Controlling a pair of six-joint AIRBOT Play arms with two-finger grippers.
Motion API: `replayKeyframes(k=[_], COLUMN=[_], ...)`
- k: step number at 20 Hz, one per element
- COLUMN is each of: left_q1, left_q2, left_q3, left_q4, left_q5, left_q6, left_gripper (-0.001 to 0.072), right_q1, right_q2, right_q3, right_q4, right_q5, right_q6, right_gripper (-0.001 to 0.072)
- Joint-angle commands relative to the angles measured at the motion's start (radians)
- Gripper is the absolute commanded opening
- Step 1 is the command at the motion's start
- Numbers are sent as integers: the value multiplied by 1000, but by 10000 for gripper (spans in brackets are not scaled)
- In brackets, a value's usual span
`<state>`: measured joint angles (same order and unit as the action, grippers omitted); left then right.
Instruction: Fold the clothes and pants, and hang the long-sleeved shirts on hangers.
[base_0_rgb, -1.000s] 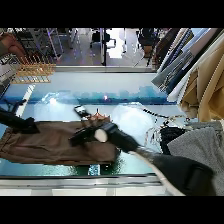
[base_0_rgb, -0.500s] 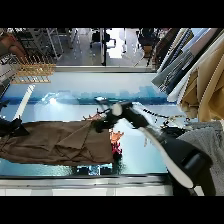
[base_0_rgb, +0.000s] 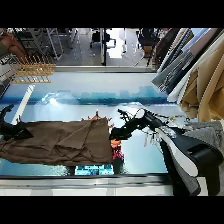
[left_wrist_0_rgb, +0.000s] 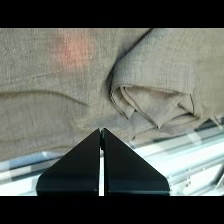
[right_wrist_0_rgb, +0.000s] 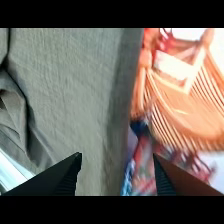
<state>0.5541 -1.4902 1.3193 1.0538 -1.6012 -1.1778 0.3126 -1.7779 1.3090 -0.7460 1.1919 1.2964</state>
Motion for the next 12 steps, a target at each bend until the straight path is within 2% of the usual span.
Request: replayKeyframes(k=[1, 2, 3, 4, 5, 7, 10, 12], left_q1=[-14, -24, -38, -55, -74, -115, -169, -208], left_q2=[0, 0, 0, 0, 0, 1, 1, 0], left_q3=[-5, -5, -5, -5, -5, -5, -7, -32], left_q4=[-11, -11, -10, -10, -10, -6, -6, -6], left_q5=[42, 43, 44, 49, 59, 105, 196, 252], left_q6=[4, 4, 5, 12, 18, 19, 19, 19], left_gripper=[11, 11, 11, 11, 10, 10, 10, 10], right_q1=[42, 72, 103, 123, 130, 118, 68, -6], right_q2=[-73, -96, -116, -124, -120, -84, 49, 138], right_q3=[-15, 4, 31, 61, 98, 187, 254, 254], right_q4=[125, 123, 122, 104, 61, -158, -714, -853], right_q5=[-74, -81, -84, -82, -74, -26, 71, 153], right_q6=[-50, -49, -50, -49, -44, 48, 236, 241], right_gripper=[509, 490, 403, 162, 18, 17, 17, 17])
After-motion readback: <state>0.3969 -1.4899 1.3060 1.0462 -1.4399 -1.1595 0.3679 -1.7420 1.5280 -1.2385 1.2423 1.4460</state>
